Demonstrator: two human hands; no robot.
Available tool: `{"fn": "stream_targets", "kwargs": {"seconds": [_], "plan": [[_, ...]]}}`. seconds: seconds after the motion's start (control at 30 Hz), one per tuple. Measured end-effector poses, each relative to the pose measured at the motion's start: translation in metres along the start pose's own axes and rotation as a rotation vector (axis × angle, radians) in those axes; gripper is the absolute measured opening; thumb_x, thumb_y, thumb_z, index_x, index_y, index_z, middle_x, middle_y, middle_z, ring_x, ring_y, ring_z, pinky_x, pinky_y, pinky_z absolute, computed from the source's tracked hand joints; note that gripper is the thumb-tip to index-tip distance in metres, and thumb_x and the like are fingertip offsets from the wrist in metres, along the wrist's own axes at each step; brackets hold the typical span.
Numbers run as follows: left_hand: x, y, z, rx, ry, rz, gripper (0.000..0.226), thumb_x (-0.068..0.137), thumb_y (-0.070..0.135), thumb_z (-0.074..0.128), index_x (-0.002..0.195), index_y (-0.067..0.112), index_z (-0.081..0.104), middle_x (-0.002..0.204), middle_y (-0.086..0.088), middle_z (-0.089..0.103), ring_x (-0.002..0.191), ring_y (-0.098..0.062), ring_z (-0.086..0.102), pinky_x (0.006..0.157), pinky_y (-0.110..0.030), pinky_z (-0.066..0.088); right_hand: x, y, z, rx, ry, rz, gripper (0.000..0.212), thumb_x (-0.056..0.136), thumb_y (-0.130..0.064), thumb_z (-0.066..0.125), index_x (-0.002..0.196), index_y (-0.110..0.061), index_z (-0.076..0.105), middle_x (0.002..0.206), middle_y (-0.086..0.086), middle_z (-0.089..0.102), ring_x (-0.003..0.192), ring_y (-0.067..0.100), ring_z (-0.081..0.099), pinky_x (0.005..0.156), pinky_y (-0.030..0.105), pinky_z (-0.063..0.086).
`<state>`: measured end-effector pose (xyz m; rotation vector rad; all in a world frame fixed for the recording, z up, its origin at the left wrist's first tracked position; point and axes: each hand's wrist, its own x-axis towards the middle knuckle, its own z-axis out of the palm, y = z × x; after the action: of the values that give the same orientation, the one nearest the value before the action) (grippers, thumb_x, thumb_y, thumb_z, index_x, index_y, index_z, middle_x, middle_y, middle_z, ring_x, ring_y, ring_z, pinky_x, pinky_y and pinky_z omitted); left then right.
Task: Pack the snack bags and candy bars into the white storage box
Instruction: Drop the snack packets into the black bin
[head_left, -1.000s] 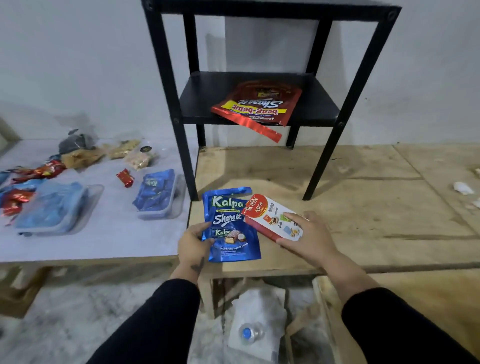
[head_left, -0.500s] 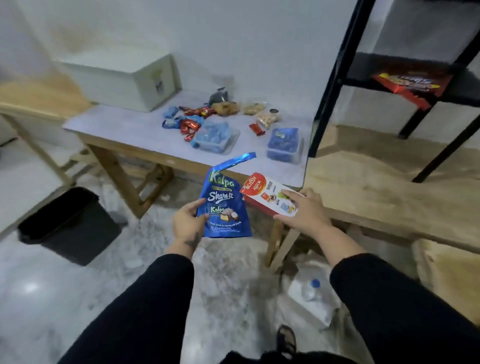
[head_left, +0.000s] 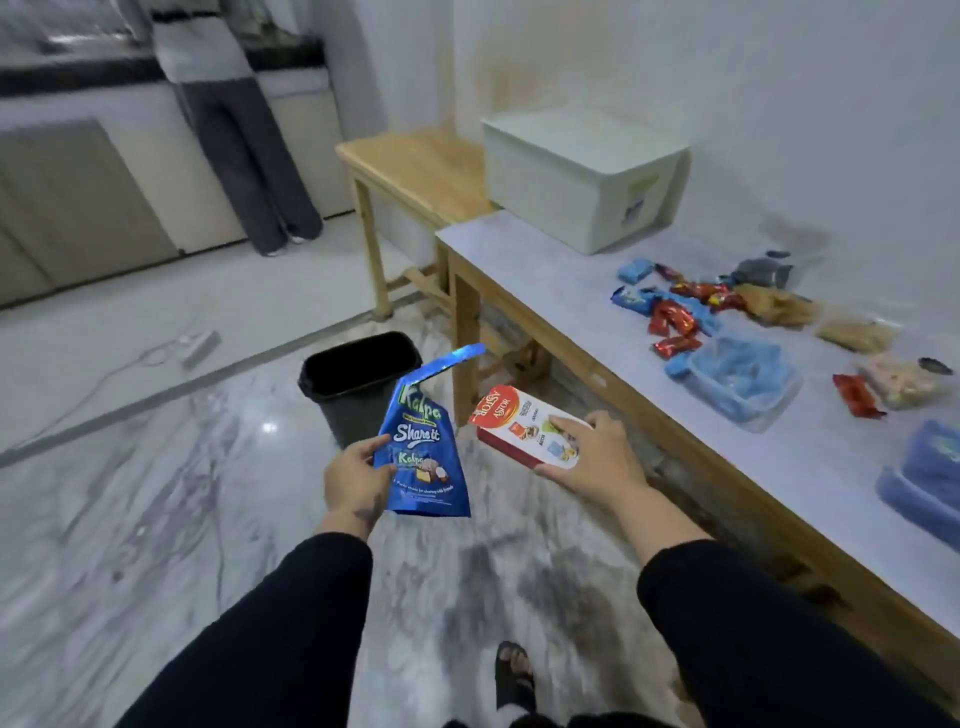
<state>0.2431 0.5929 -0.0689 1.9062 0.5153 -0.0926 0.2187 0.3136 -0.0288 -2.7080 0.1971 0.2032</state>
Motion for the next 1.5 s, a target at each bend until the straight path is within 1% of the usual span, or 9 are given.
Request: {"fn": "stream_targets", "kwargs": {"seconds": [0.23,0.43,0.6,0.73,0.87,0.9,1.0,1.3,1.5], "plan": [[0.096,0.02,-0.033,0.264,0.193,-0.007,0.043,0.08,-0.001,0.059,0.12,0.015,0.065,0.118,-0.012,0.066,0.101,-0.032,0.063,0.087,-0.039,0.053,0.151,-0.068,0.003,-0.025,-0.113,-0.168,0.075,0.073,-0.059,0.068,0.139,-0.035,0.041,0.128,0.004,0.039,0.122,0.022,0.035,0.097,0.039,0.046],[0.192,0.035,-0.059,0.504,0.223,0.009,0.045,0.076,0.0,0.06,0.118,0.016,0.065,0.119,-0.007,0.064,0.106,-0.029,0.06,0.083,-0.031,0.046,0.261,-0.128,0.024,-0.101,-0.204,-0.246,0.075,0.073,-0.06,0.067,0.139,-0.034,0.042,0.128,0.005,0.041,0.122,0.023,0.035,0.095,0.036,0.043],[0.312,0.047,-0.072,0.488,0.2,0.017,0.037,0.081,0.005,0.054,0.115,0.016,0.066,0.118,-0.006,0.064,0.102,-0.027,0.062,0.085,-0.032,0.051,0.359,-0.183,0.054,-0.103,-0.245,-0.224,0.077,0.072,-0.059,0.069,0.139,-0.034,0.041,0.131,0.005,0.04,0.124,0.023,0.035,0.098,0.038,0.042],[0.408,0.055,-0.078,0.555,0.103,0.031,0.039,0.081,0.006,0.054,0.115,0.019,0.066,0.12,-0.003,0.063,0.103,-0.025,0.062,0.081,-0.03,0.049,0.433,-0.223,0.085,-0.142,-0.29,-0.145,0.073,0.075,-0.059,0.065,0.138,-0.033,0.043,0.134,0.008,0.04,0.125,0.027,0.034,0.101,0.039,0.04],[0.491,0.049,-0.076,0.6,-0.023,0.003,0.035,0.084,0.005,0.049,0.108,0.025,0.065,0.114,0.001,0.065,0.079,-0.01,0.058,0.067,-0.017,0.043,0.498,-0.255,0.129,-0.196,-0.39,-0.113,0.072,0.075,-0.06,0.064,0.139,-0.033,0.043,0.132,0.009,0.04,0.127,0.027,0.032,0.103,0.038,0.038],[0.51,0.044,-0.072,0.641,-0.056,0.006,0.037,0.085,0.005,0.048,0.111,0.024,0.065,0.117,0.001,0.064,0.084,-0.011,0.056,0.066,-0.017,0.041,0.513,-0.26,0.144,-0.217,-0.405,-0.118,0.071,0.076,-0.06,0.063,0.138,-0.033,0.044,0.13,0.01,0.04,0.126,0.027,0.033,0.102,0.037,0.038],[0.568,0.019,-0.053,0.816,-0.174,0.038,0.045,0.079,0.002,0.056,0.12,0.02,0.064,0.129,0.004,0.057,0.115,-0.02,0.051,0.081,-0.032,0.05,0.557,-0.267,0.196,-0.265,-0.458,-0.105,0.068,0.077,-0.062,0.06,0.137,-0.033,0.045,0.131,0.01,0.04,0.126,0.03,0.034,0.103,0.038,0.035],[0.716,-0.091,0.033,1.018,-0.5,0.032,0.053,0.079,0.0,0.061,0.127,0.022,0.06,0.14,0.005,0.049,0.129,-0.022,0.039,0.096,-0.041,0.048,0.663,-0.246,0.357,-0.376,-0.618,-0.084,0.066,0.079,-0.065,0.057,0.136,-0.033,0.048,0.134,0.01,0.04,0.127,0.031,0.032,0.101,0.039,0.038],[0.722,-0.124,0.049,1.051,-0.508,0.097,0.04,0.093,0.019,0.051,0.131,0.03,0.054,0.153,0.006,0.035,0.145,-0.018,0.02,0.116,-0.038,0.019,0.673,-0.237,0.387,-0.392,-0.795,-0.074,0.069,0.083,-0.064,0.053,0.143,-0.032,0.039,0.155,0.006,0.025,0.144,0.03,0.017,0.107,0.043,0.037]]}}
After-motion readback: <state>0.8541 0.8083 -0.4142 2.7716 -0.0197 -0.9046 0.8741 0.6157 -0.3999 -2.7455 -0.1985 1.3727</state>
